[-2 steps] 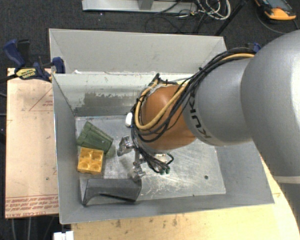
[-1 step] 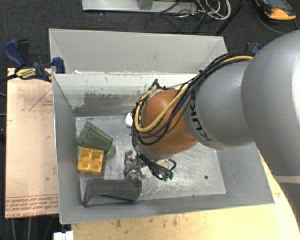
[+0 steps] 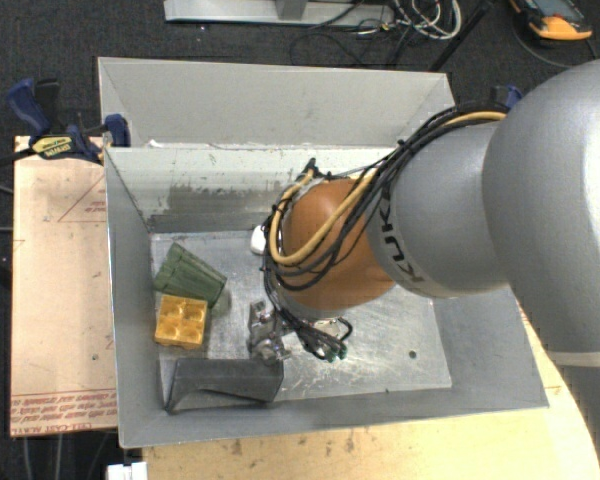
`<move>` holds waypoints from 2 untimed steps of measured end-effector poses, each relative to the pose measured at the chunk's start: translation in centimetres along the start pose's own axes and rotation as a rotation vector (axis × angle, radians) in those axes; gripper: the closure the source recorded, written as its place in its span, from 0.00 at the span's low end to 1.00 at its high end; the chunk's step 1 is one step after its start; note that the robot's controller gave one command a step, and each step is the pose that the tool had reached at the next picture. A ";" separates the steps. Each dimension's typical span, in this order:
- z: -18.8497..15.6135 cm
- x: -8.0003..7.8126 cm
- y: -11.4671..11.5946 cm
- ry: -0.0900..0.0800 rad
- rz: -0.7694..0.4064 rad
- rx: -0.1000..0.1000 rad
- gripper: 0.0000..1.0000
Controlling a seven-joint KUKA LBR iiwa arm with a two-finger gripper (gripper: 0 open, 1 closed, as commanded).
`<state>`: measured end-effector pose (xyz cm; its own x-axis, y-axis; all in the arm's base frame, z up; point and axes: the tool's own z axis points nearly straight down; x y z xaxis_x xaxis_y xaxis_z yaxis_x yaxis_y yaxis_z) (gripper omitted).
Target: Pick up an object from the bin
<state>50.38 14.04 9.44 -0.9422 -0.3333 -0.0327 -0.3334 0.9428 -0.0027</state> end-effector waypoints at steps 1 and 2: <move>-7.6 -5.7 5.5 0.025 -0.124 -0.006 0.00; -7.5 -5.6 5.4 0.029 -0.122 -0.006 0.00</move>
Offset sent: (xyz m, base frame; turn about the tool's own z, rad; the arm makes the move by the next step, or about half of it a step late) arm 0.0000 0.0000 0.0000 0.0000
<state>53.61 20.94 17.09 -0.8951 -0.4458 -0.0031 -0.4458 0.8951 0.0012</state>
